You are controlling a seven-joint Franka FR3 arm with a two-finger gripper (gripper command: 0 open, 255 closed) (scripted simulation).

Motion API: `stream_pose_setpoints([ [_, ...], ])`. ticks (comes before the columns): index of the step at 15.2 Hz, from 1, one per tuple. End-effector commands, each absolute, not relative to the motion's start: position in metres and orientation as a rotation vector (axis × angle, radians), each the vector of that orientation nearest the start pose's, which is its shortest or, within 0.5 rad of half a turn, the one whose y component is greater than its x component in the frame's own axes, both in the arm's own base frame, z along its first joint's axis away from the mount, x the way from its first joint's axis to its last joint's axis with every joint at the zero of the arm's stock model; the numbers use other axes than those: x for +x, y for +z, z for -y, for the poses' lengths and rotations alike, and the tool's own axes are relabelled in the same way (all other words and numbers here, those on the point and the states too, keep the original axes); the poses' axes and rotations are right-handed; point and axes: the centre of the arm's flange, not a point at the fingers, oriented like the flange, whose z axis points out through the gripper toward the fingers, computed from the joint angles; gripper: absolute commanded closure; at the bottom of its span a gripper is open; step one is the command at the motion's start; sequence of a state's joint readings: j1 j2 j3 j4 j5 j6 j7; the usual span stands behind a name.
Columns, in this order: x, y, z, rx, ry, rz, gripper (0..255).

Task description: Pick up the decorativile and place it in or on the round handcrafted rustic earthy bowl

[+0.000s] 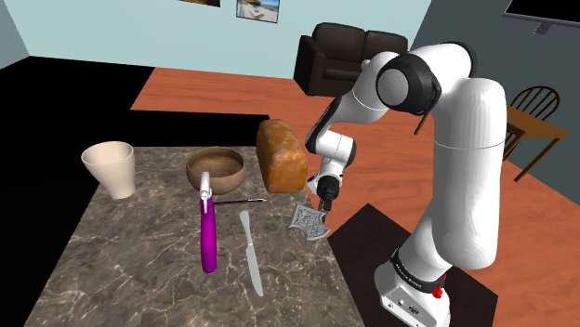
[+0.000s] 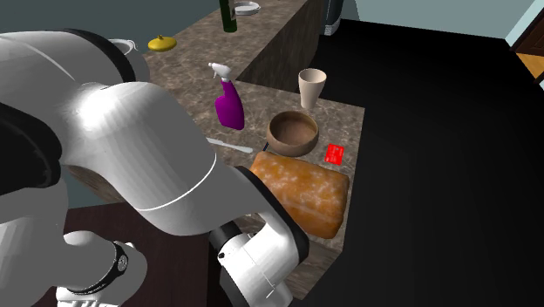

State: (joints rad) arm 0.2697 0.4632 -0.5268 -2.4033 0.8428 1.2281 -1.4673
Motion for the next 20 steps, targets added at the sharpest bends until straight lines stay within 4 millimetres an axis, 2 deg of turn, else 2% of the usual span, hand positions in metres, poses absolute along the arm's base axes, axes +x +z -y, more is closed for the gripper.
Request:
stream_pose_setpoints([
  [1,0.342,0.163,0.01,-1.574,0.451,0.446,0],
  [5,0.342,0.163,0.01,-1.574,0.451,0.446,0],
  [6,0.342,0.163,0.01,-1.574,0.451,0.446,255],
  [15,0.342,0.163,0.01,-1.574,0.451,0.446,255],
  [20,0.342,0.189,0.01,-1.574,0.451,0.446,255],
])
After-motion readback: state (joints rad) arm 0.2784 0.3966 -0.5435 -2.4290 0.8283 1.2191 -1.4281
